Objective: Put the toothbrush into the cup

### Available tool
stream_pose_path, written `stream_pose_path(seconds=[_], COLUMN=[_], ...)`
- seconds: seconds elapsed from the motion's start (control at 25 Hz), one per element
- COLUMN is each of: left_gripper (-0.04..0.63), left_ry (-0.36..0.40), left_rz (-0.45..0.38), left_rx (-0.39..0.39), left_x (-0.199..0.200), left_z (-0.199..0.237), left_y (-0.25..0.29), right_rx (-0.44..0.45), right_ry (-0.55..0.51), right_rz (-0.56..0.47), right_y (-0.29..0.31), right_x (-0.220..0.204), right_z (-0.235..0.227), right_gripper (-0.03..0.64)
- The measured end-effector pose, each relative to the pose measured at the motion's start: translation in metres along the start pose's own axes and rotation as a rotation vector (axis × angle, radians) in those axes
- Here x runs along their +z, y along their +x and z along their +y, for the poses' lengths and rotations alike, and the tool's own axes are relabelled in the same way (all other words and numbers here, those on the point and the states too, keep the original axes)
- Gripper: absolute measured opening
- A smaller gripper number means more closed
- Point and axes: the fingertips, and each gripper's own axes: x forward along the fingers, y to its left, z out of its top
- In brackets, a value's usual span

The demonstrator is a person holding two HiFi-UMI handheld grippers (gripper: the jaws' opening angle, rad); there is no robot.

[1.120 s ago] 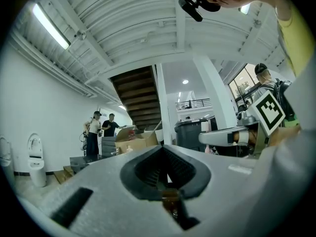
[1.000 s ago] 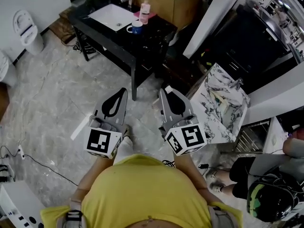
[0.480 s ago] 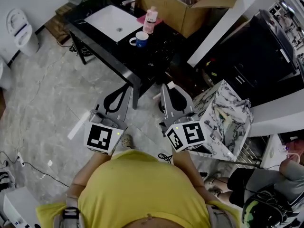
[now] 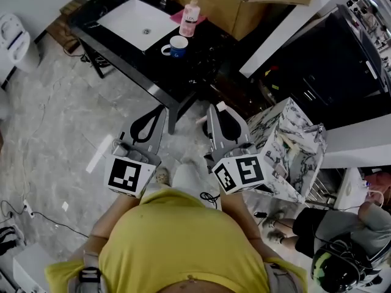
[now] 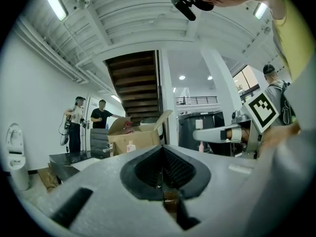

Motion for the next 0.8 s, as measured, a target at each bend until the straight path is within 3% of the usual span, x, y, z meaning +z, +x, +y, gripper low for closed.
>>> stream_pose_path(seconds=[0.4, 0.8], left_gripper=[0.002, 0.002], left_ry=[-0.016, -0.005], left_rz=[-0.004, -0.030], left_rx=[0.063, 0.180], left_x=[-0.009, 0.004], left_z=[0.037, 0.106], left_y=[0.040, 0.143], right_rx=[0.066, 0.217], right_ry=[-0.020, -0.053], right_rz=[-0.021, -0.017], right_y=[0.064, 0.188], right_x=[0.003, 0.014], right_z=[-0.025, -0.082], right_gripper=[0.031, 0.031])
